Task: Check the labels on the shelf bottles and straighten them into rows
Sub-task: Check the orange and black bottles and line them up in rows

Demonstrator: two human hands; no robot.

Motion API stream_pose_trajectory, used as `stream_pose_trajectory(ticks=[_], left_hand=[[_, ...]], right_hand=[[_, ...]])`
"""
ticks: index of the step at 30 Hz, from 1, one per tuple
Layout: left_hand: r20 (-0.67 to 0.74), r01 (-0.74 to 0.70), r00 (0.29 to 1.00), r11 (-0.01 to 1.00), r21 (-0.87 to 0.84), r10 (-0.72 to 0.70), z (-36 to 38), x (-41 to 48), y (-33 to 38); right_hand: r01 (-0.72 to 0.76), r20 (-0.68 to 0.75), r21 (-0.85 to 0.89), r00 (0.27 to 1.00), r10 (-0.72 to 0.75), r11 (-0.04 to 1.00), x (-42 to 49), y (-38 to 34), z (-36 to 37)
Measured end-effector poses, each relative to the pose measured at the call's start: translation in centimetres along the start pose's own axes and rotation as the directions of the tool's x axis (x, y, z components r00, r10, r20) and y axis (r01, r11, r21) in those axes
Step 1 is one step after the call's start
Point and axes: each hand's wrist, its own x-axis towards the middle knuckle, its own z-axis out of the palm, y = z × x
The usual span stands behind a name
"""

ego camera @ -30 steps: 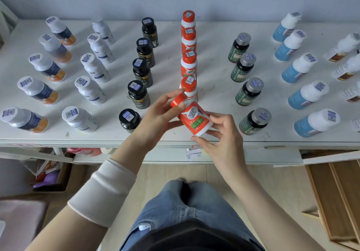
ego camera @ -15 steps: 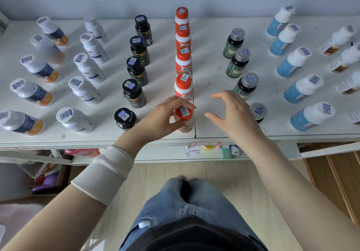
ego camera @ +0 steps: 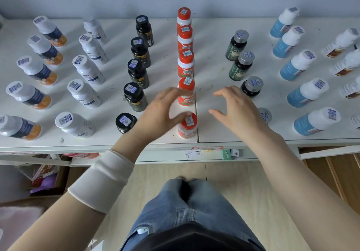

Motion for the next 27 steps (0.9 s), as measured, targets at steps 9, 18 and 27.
stream_pose_trajectory(ticks=[9,18,27], left_hand=[[0.162,0.196,0.927,0.808,0.556,-0.337,-0.1,7.0,0.4],[0.02,0.407,0.913,0.912,-0.046,-0.407,-2.2,7.0,0.9],[0.16,0.38,0.903,0.567,-0.731,-0.398,-2.6,5.1,2.2]], right_hand=[[0.106,0.15,-0.289,0.987,-0.064,0.952,3.1,0.3,-0.2],[-0.149,0.124,0.49,0.987,0.1,0.859,5.0,2.1,0.8],[-0.243,0.264,0.948,0.961,-0.085,0.207,4.9,2.3,-0.2]])
